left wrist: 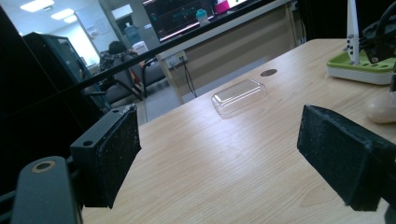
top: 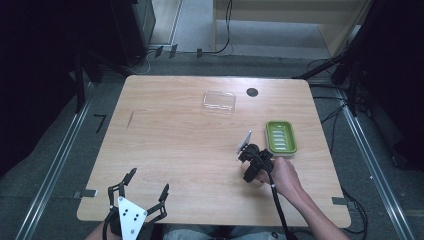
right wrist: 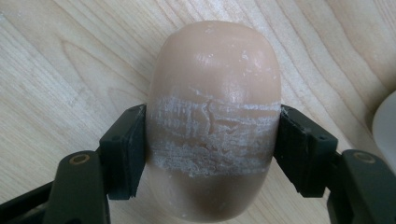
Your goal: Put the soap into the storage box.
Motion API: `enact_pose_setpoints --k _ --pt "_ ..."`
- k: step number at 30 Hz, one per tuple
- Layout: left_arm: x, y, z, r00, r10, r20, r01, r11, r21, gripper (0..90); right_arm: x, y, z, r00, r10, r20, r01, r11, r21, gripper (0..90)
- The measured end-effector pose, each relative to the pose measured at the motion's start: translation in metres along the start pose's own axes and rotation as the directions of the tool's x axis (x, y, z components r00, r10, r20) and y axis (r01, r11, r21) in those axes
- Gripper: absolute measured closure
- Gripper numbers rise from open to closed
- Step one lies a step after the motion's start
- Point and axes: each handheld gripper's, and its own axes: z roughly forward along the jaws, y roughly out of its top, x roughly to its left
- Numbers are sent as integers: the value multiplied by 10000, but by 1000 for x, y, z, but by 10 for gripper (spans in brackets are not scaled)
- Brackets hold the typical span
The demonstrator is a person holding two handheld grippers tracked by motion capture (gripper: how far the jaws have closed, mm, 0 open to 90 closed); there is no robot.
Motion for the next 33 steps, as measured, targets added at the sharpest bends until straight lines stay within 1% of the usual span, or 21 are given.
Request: enact_pose_setpoints --k 1,5,12,13,17,22,23,25,26,28,33 --pt "0 0 0 10000 5 1 -5 10000 2 138 0 0 0 10000 8 27 -8 10000 81 327" --pt "0 0 0 10000 -2 -28 2 10000 3 138 -2 -1 -2 10000 24 5 -25 9999 108 328" --pt "0 0 0 10000 -29 -35 29 10000 -15 138 -7 -4 -11 9999 123 48 -122 9999 -63 328" --pt "0 0 0 10000 -36 -49 36 10000 -20 138 -8 -4 -12 9998 206 22 -206 9998 -83 328" --pt "0 0 0 10000 -34 -58 34 10000 -19 138 -10 -6 -15 9998 222 17 -222 9997 -79 329" --pt "0 0 0 10000 -56 -50 56 10000 -23 138 -13 -8 -18 9997 256 -44 -256 9994 -216 329" --pt "0 0 0 10000 -59 -52 59 10000 -22 138 -14 -9 -21 9995 323 -74 -325 9990 -292 329" --pt "0 0 0 9999 -85 -58 85 10000 -33 138 -15 -9 -23 9996 285 -70 -287 9991 -296 329" --pt "0 0 0 9999 -109 -75 109 9999 -44 139 -17 -10 -26 9992 395 -79 -398 9984 -389 329" --pt "0 0 0 9999 -84 -60 83 10000 -42 138 -19 -12 -29 9990 447 -74 -450 9978 -487 329" --pt "0 0 0 10000 -59 -30 59 10000 -31 138 -25 -16 -34 9983 579 -64 -581 9970 -503 330"
